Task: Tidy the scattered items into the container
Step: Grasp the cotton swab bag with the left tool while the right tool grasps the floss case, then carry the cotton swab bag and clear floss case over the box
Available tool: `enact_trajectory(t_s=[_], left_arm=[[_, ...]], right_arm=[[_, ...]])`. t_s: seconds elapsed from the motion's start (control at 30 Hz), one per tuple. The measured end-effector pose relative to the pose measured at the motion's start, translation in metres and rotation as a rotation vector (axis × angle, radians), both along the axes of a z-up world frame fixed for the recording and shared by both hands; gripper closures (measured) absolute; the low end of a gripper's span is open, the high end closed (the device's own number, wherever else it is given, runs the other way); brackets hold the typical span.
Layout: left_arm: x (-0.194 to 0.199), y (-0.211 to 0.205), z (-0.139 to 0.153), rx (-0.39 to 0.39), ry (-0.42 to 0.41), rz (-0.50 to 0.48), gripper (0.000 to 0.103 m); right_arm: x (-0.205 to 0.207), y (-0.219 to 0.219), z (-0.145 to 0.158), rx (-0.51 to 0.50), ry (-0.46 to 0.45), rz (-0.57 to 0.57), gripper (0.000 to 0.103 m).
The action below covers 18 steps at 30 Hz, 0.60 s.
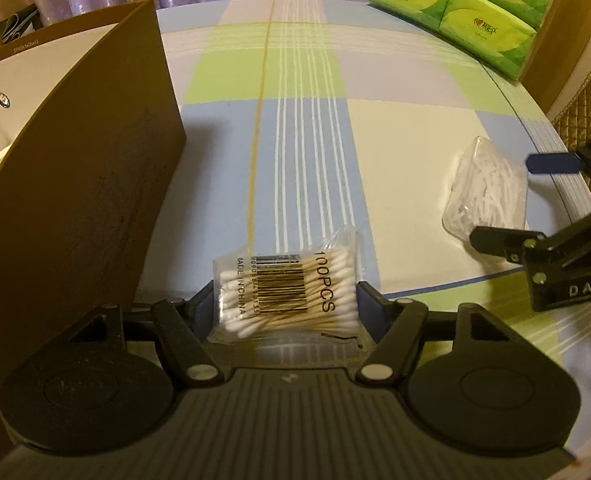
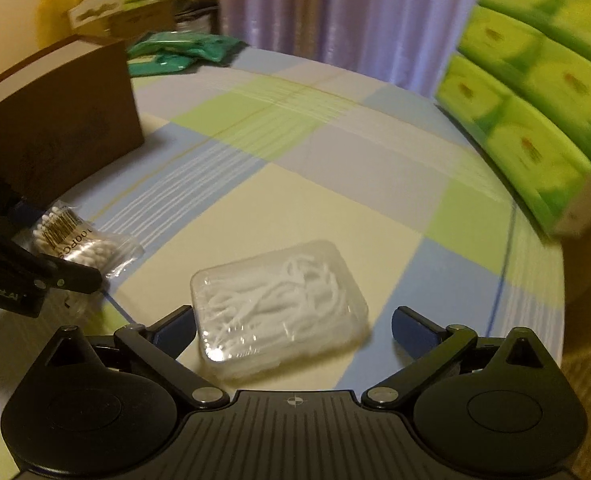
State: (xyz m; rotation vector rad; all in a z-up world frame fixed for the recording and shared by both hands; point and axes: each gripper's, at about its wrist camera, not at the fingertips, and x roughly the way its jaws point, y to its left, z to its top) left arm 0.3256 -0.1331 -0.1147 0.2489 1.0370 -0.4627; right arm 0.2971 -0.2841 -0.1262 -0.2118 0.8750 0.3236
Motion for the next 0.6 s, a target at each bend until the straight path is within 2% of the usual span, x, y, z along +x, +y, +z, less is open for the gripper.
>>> enact_trajectory(t_s=[0.07, 0.13, 0.17, 0.6], left_arm=[[-0.001, 0.001, 0.001, 0.002, 0.000, 0.000, 0.035], [-0.001, 0.001, 0.001, 0.004, 0.003, 0.000, 0.035], [-0.001, 0.002, 0.002, 0.004, 0.004, -0.001, 0.035], [-0.021, 0.001, 0.008, 0.005, 0.021, -0.050, 0.035]], right_arm=[[0.002, 0.000, -0.001, 0.003, -0.006, 0.040, 0.002], [0.002, 0.001, -0.003, -0.005, 0.010, 0.057, 0.015], [0.001, 0.001, -0.002, 0.007, 0.016, 0.057, 0.017], [-0.051, 0.014, 0.004, 0.015, 0.083, -0.033, 0.018]])
